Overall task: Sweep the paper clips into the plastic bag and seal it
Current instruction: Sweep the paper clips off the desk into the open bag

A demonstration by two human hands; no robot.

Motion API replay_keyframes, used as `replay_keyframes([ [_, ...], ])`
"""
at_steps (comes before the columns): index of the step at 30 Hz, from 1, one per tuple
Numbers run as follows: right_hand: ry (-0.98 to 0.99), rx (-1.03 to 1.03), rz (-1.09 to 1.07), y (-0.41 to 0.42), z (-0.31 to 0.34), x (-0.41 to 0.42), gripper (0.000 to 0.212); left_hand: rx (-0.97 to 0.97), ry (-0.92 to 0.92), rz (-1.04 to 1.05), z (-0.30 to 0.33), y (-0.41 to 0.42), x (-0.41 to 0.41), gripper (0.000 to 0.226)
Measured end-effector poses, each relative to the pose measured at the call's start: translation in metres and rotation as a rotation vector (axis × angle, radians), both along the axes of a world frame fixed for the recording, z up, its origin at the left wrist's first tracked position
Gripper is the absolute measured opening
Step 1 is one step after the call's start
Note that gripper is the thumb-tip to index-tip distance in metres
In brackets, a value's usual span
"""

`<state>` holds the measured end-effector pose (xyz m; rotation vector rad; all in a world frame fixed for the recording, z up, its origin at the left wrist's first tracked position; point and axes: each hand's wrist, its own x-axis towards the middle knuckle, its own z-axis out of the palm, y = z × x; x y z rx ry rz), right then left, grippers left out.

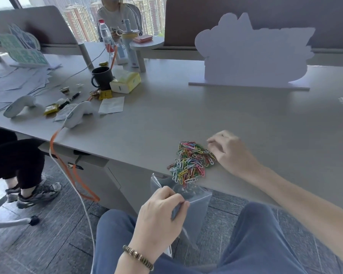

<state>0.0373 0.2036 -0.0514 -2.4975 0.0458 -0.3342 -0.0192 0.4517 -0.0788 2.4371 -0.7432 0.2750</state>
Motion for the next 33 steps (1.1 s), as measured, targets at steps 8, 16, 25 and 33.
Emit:
replay_keyframes([
  [8,0.317,-0.076,0.021,0.014,0.027,-0.025,0.029,-0.008,0.019,-0.021,-0.004,0.000,0.002,0.018],
  [16,0.360,0.157,0.069,0.053,0.032,-0.045,0.026,-0.061,0.027,0.006,-0.007,0.006,0.009,0.019],
  [25,0.309,0.359,0.037,0.047,0.036,-0.044,0.019,-0.059,0.037,0.004,-0.008,0.008,0.015,0.019],
  [33,0.303,0.113,-0.098,0.018,0.030,-0.009,0.029,-0.043,0.029,0.000,-0.008,0.012,0.018,0.019],
])
